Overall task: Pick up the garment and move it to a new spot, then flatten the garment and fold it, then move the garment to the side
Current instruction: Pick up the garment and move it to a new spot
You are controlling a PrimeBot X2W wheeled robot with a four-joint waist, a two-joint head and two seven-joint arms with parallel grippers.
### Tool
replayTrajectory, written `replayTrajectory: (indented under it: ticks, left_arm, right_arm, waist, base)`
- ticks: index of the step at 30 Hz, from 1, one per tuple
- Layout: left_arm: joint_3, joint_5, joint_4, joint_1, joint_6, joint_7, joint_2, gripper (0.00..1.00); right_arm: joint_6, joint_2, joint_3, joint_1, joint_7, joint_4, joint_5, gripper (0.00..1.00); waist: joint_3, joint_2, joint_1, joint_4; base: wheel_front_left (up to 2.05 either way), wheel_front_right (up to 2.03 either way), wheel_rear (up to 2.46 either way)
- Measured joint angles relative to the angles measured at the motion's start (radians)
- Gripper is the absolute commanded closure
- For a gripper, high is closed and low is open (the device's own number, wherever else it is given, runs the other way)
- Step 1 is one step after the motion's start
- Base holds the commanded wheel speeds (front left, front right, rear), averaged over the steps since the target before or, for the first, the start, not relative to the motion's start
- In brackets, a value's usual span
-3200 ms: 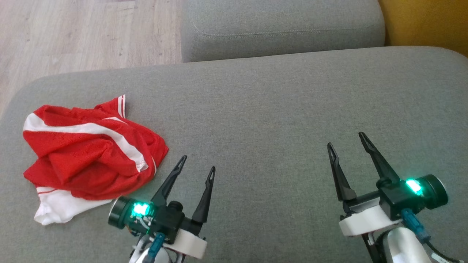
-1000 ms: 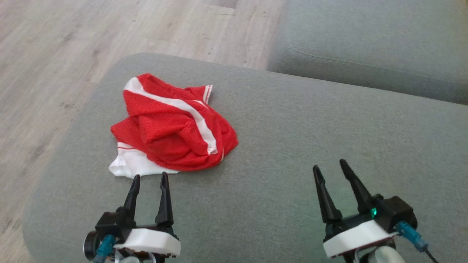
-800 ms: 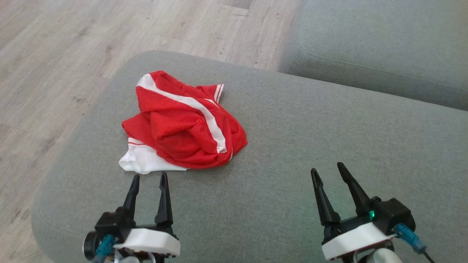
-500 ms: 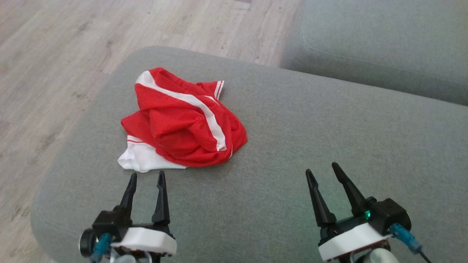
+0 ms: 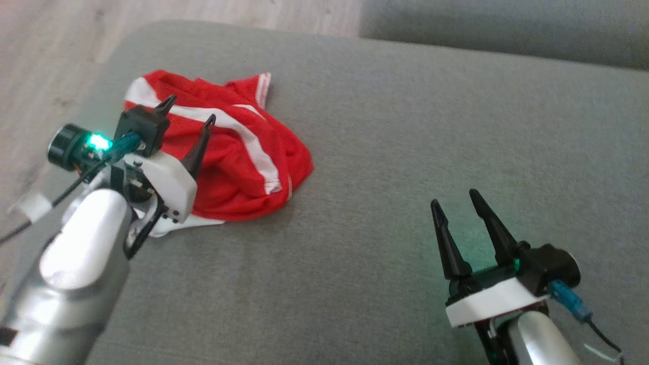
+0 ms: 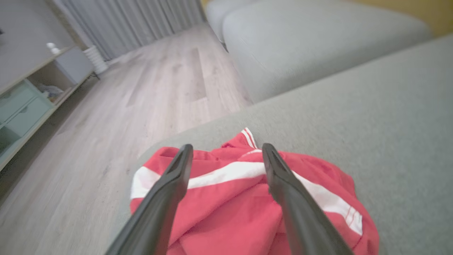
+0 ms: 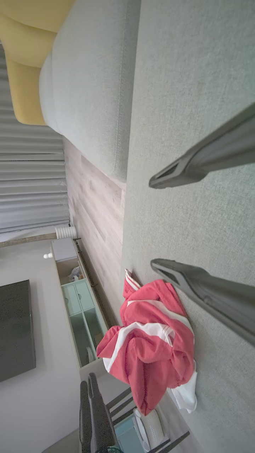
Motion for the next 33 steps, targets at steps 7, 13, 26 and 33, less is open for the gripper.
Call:
replayTrajectory:
  ticks: [7, 13, 26, 33]
  left_arm:
    - [-0.348, -0.129, 0.016, -0.15, -0.004, 0.171, 0.202, 0.0]
    - [-0.457, -0.177, 0.071, -0.237, -0.004, 0.19, 0.27, 0.0]
    - [-0.573, -0.246, 0.166, -0.292, -0.005, 0.123, 0.273, 1.0]
    - [-0.498, -0.308, 0.161, -0.332, 0.005, -0.066, 0.226, 1.0]
  right_arm:
    - [0.0, -0.002, -0.01, -0.047, 0.0, -0.007, 0.017, 0.0]
    - [0.0, -0.002, -0.008, -0.059, 0.0, -0.007, 0.028, 0.0]
    - [0.0, -0.002, -0.01, -0.07, 0.0, -0.007, 0.037, 0.0]
    - [0.0, -0.002, -0.024, -0.07, 0.0, 0.003, 0.038, 0.0]
  waist:
    - [0.077, 0.0, 0.0001, -0.078]
    - [0.107, 0.0, 0.0001, -0.124]
    - [0.105, 0.0, -0.0001, -0.162]
    - [0.069, 0.0, -0.0002, -0.162]
  base:
    - [0.0, 0.0, 0.0]
    - [0.0, 0.0, 0.0]
    - [0.0, 0.0, 0.0]
    - [0.0, 0.0, 0.0]
